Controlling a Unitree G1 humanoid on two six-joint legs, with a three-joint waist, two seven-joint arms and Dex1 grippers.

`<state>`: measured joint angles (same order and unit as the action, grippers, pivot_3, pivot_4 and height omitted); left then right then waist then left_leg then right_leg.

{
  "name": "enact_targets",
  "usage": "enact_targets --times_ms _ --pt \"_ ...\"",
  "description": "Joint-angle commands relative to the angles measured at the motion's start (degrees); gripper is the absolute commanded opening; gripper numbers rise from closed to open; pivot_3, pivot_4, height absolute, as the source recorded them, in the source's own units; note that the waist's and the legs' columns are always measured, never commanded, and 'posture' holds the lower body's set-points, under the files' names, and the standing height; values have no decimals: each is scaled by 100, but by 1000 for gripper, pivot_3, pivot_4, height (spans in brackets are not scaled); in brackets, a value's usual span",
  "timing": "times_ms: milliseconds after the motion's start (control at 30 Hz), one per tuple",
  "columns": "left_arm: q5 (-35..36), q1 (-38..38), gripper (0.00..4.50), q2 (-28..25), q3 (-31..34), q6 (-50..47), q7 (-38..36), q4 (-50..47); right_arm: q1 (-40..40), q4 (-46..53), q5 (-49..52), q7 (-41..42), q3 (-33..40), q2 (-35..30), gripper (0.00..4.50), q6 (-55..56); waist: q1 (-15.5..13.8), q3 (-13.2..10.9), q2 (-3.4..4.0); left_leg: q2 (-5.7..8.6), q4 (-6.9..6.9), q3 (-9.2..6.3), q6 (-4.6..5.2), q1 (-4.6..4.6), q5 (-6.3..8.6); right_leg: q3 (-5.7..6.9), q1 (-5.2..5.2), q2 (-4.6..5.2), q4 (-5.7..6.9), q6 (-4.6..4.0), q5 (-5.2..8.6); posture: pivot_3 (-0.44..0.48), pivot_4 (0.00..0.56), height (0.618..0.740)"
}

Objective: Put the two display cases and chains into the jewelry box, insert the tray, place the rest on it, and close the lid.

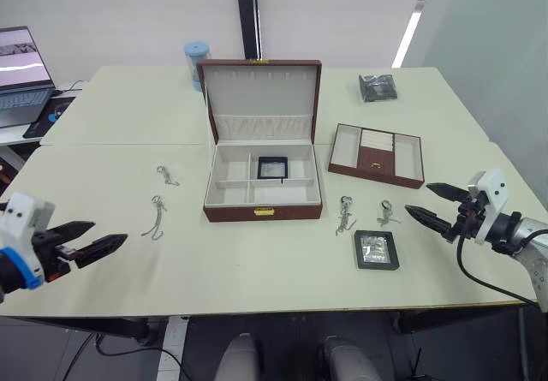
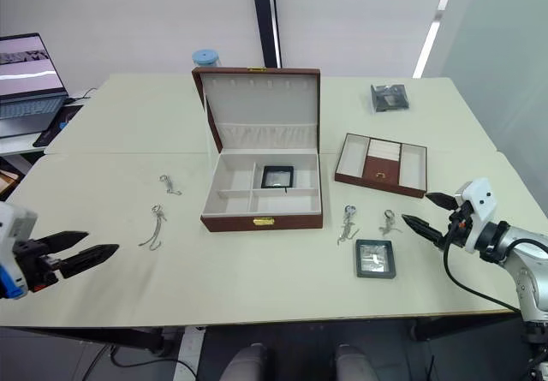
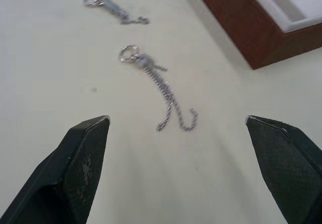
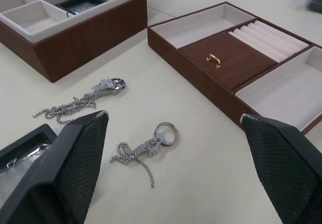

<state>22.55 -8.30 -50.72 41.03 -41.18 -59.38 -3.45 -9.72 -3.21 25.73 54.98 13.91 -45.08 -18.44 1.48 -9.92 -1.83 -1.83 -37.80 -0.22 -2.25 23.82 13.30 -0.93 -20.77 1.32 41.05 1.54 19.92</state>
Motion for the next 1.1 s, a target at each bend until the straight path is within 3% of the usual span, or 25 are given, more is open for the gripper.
enact_targets --times_ms 33,267,867,1100 --pt "-113 -44 4484 93 306 587 379 135 -47 -82 -90 165 94 -175 4500 179 -7 0 0 1 0 -2 0 -2 0 2 4 1 -1 0 0 0 150 740" --pt "-101 -159 4484 192 159 1069 690 299 25 -108 -267 292 16 -239 4500 191 13 0 1 0 2 -2 1 -5 1 2 8 2 -3 0 0 0 150 740" --pt "45 37 4484 105 -141 1078 857 288 195 -97 -391 383 69 -237 4500 257 16 0 1 0 2 -1 0 -5 1 2 8 1 -4 -1 -1 0 150 740" --pt "328 252 4484 604 -176 961 1374 -127 277 401 -97 597 28 -124 4500 180 14 0 1 1 2 -1 0 -5 1 1 10 2 -6 -1 -1 0 150 740"
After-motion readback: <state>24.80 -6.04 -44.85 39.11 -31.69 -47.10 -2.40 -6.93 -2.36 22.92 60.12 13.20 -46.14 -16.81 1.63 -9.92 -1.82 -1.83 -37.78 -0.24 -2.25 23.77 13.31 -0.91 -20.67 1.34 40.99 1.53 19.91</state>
